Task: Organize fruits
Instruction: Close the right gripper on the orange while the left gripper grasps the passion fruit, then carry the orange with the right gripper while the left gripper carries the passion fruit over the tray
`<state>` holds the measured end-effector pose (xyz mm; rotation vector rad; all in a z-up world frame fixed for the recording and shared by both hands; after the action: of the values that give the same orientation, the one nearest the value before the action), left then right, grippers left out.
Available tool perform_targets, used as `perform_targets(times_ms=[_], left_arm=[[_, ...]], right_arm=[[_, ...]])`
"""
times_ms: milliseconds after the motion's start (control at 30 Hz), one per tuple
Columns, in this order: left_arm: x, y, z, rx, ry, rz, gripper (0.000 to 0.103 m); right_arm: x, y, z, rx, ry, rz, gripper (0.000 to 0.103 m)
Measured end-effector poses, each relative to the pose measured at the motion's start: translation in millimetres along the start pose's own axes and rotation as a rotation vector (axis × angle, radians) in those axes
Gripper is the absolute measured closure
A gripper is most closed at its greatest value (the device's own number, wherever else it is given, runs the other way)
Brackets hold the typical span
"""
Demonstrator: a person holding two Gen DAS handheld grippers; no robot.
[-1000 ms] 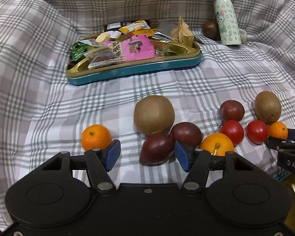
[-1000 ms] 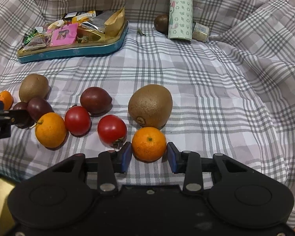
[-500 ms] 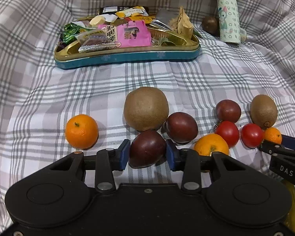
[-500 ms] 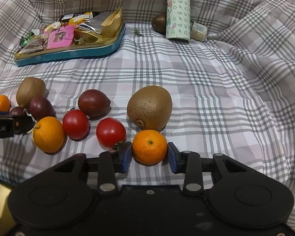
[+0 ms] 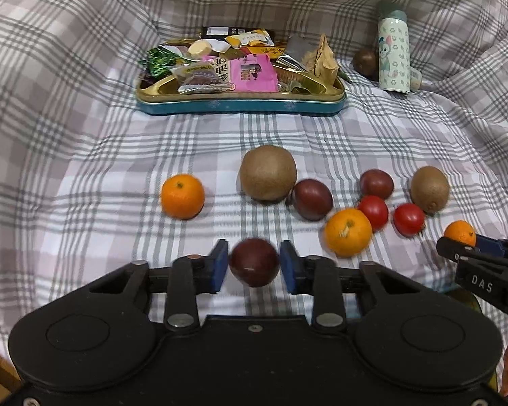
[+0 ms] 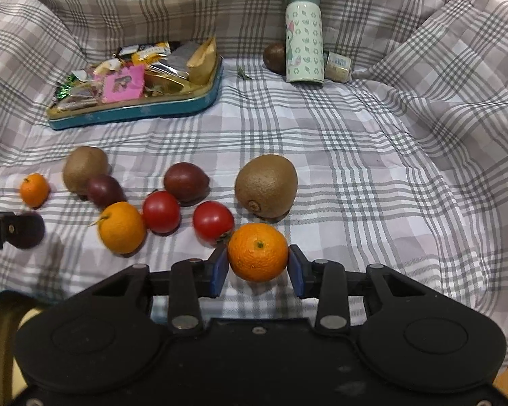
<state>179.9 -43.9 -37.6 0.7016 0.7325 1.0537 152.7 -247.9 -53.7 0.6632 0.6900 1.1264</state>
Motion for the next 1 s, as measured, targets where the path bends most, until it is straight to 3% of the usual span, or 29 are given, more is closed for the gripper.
perform_targets(times_ms=[467, 700, 1000], left_arm=[[-9, 34, -54, 0.02, -0.011, -0.001, 0.069], [5, 23, -42, -0.011, 0.036, 0.01, 0.053], [9, -8, -34, 0.025, 0.027, 0.007, 0.053]], right_arm=[[-1, 64, -52, -0.007, -0.017, 0.073, 0.065], [4, 72, -53, -0.033, 0.006, 0.064, 0.065], [13, 56, -44, -0.017, 0.031, 0.068, 0.065]])
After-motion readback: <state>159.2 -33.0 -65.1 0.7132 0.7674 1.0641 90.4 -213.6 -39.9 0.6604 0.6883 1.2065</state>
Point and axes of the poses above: each gripper's, at about its wrist camera, not at the fingertips, and y roughly against the way its jaws point, x to its left, z to its top, the point moved 2 cm from there along -y, roughly the way its jaws point, and after that the axes turned 8 degrees about -z, right-handed, at the moved point
